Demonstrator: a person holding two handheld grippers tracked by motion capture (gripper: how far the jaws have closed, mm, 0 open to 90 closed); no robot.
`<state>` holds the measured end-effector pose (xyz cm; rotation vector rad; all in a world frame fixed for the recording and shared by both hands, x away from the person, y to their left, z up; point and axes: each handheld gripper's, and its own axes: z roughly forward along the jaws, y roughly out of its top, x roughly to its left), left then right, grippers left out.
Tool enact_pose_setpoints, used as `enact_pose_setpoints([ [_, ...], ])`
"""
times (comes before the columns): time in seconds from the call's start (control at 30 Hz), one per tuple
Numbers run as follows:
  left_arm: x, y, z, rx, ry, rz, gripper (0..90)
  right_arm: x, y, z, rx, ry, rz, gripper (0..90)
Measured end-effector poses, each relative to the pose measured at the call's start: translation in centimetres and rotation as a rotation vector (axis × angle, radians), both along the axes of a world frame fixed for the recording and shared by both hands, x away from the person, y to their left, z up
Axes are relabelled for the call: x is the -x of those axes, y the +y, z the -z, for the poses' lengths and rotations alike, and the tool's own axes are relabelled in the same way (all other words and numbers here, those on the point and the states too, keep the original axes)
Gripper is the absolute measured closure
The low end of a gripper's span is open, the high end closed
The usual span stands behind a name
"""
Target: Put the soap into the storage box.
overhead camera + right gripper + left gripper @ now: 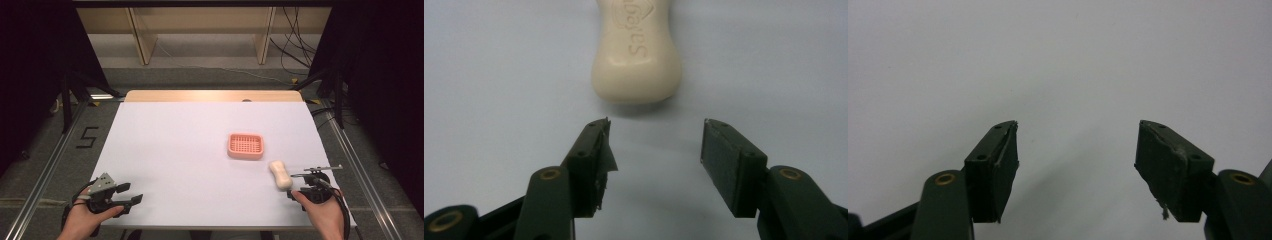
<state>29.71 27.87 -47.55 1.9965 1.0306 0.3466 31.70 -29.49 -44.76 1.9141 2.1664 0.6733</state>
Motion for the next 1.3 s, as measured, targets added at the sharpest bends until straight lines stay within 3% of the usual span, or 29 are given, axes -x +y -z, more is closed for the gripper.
enact_pose_setpoints([
  [0.03, 0.0, 0.1, -0.1, -0.006, 0.006, 0.007, 33.0, 0.0, 0.0, -0.1, 0.003, -0.002, -0.001, 45.1],
  [0.1, -0.2, 0.3, -0.1, -0.039, -0.022, 0.027, 33.0, -0.1, 0.0, -0.2, 0.011, -0.023, -0.008, 44.2],
  [0.17, -0.2, 0.3, -0.1, -0.031, -0.017, 0.021, 33.0, -0.1, 0.0, -0.4, 0.022, -0.019, -0.011, 43.7],
  [0.2, 0.1, 0.0, 0.0, 0.010, 0.000, 0.000, 33.0, -0.3, 0.0, -0.5, 0.045, -0.034, -0.036, 43.1],
  [0.23, 0.1, -0.1, 0.0, 0.018, 0.011, -0.002, 33.0, -0.3, 0.6, -0.4, 0.022, -0.028, 0.021, 43.0],
  [0.27, 0.0, 0.0, 0.0, 0.006, -0.008, 0.007, 33.0, -0.6, 0.2, -0.5, 0.049, -0.023, -0.044, 43.0],
  [0.3, 0.1, 0.0, 0.0, 0.004, -0.002, 0.003, 33.0, -0.8, 0.3, -0.5, 0.053, -0.020, -0.047, 43.0],
  [0.33, 0.1, 0.0, -0.1, 0.004, -0.003, 0.004, 33.0, -0.9, 0.8, -0.7, 0.035, -0.011, -0.015, 43.0],
  [0.37, 0.1, 0.0, -0.1, 0.004, -0.003, 0.004, 33.0, -1.2, 0.5, -0.8, 0.058, -0.020, -0.055, 43.0],
  [0.4, 0.1, 0.0, 0.0, 0.015, -0.015, -0.003, 33.0, -1.4, 0.6, -1.1, 0.063, -0.016, -0.055, 43.0],
  [0.5, 0.1, 0.0, -0.1, 0.006, -0.002, 0.002, 33.0, -1.8, 0.7, -1.4, 0.063, -0.014, -0.056, 43.0],
  [0.53, -0.1, 0.3, -0.1, -0.025, -0.008, 0.021, 33.0, -2.2, 0.7, -1.7, 0.062, 0.010, -0.055, 43.0],
  [0.6, -0.3, 0.4, -0.1, -0.038, -0.021, 0.030, 33.0, -2.6, 0.7, -1.7, 0.057, 0.030, -0.053, 43.0],
  [0.63, -0.1, 0.3, -0.1, -0.023, -0.010, 0.019, 33.0, -2.8, 0.7, -1.8, 0.059, 0.047, -0.071, 43.0],
  [0.67, -0.1, 0.3, -0.1, -0.023, -0.008, 0.018, 33.0, -3.1, 0.7, -1.8, 0.060, 0.048, -0.063, 43.0],
  [0.7, 0.0, 0.1, -0.1, 0.004, -0.001, 0.002, 33.0, -3.1, 1.0, -1.9, 0.049, 0.066, -0.041, 43.0],
  [0.73, 0.0, 0.1, -0.1, 0.004, -0.001, 0.002, 33.0, -3.5, 0.6, -1.9, 0.069, 0.062, -0.088, 43.0],
  [0.83, 0.0, 0.1, -0.1, -0.002, -0.003, 0.005, 33.0, -4.2, 0.9, -2.1, 0.088, 0.073, -0.080, 42.9],
  [0.87, -0.1, 0.3, -0.1, -0.024, -0.008, 0.020, 33.0, -4.4, 0.9, -2.2, 0.108, 0.075, -0.086, 42.7],
  [0.9, 0.0, 0.2, -0.1, -0.017, 0.000, 0.017, 33.0, -4.6, 1.0, -2.2, 0.103, 0.086, -0.092, 42.5],
  [0.93, 0.0, 0.2, -0.1, -0.014, 0.001, 0.015, 33.0, -4.6, 1.4, -2.5, 0.101, 0.130, -0.043, 42.4],
  [1.0, 0.0, 0.1, -0.1, -0.003, -0.003, 0.007, 33.0, -5.0, 1.6, -2.5, 0.102, 0.151, -0.058, 42.0],
  [1.1, 0.0, 0.1, -0.1, 0.004, -0.001, 0.002, 33.0, -5.6, 1.8, -2.9, 0.109, 0.158, -0.069, 41.7],
  [1.13, 0.0, 0.1, 0.0, 0.004, 0.000, 0.002, 33.0, -5.7, 2.1, -3.0, 0.096, 0.164, -0.046, 41.6],
  [1.3, 0.1, 0.0, -0.1, 0.008, 0.000, 0.002, 33.0, -6.7, 2.2, -3.6, 0.125, 0.179, -0.071, 40.7],
])
